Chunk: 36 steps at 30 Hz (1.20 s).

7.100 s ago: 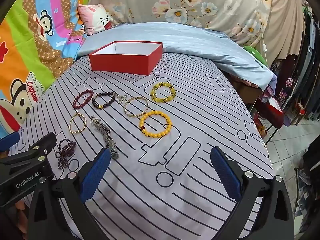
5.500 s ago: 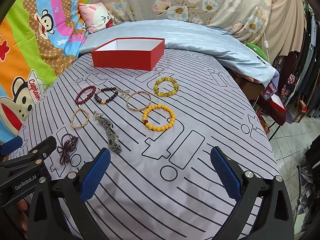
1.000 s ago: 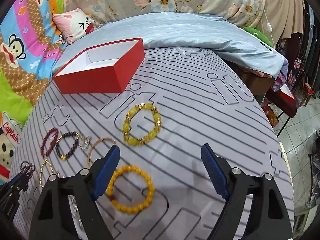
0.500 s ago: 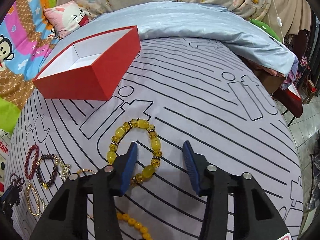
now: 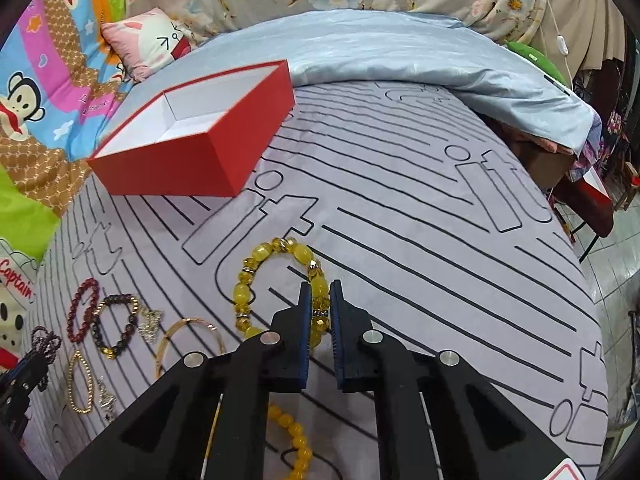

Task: Organize jewelry
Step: 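Grasp the dark red bead strand with left gripper while right grasps pale yellow bead bracelet, then carry both bracelets into the red box and open both grippers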

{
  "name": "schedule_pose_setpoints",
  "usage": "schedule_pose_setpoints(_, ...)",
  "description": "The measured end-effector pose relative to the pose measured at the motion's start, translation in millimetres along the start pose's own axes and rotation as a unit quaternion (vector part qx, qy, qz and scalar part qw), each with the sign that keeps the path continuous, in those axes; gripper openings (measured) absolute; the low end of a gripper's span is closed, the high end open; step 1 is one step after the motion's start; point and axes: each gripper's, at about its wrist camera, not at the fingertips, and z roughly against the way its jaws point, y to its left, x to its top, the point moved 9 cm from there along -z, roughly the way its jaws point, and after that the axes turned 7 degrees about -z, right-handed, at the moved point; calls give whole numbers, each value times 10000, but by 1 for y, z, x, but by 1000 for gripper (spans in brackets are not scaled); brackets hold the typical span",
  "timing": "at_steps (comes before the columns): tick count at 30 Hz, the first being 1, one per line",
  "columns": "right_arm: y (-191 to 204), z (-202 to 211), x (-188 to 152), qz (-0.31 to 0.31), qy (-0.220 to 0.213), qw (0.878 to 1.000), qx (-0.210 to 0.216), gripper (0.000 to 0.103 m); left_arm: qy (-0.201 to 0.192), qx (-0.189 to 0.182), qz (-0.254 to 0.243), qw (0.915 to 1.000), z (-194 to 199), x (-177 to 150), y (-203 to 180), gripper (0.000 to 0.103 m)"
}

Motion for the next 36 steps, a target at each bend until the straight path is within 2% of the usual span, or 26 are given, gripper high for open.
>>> schedule_pose_setpoints(13,29,86,24,163,-576,9965,587,9,-334,-98,-106,9993,35,17,0,12)
schedule_pose_setpoints(20,59,108,55,350,-737,9916,1004,9,-641,-179,-308,9973,44,63,2,13)
schedule_pose_setpoints(28,102,87,120,588,-781,9867,1296,9,-1032,-162,-567,9929,22,158,1,13)
schedule_pose_setpoints(30,113,73,138,652,-781,9862,1306,9,-1042,-316,-599,9922,7,182,-4,13)
schedule_pose_setpoints(33,124,50,162,604,-719,9856,1409,9,-1051,-345,-724,9912,-17,212,-11,13)
schedule_pose_setpoints(36,133,27,181,590,-673,9853,1455,9,-1037,-483,-768,9905,-43,233,-20,13)
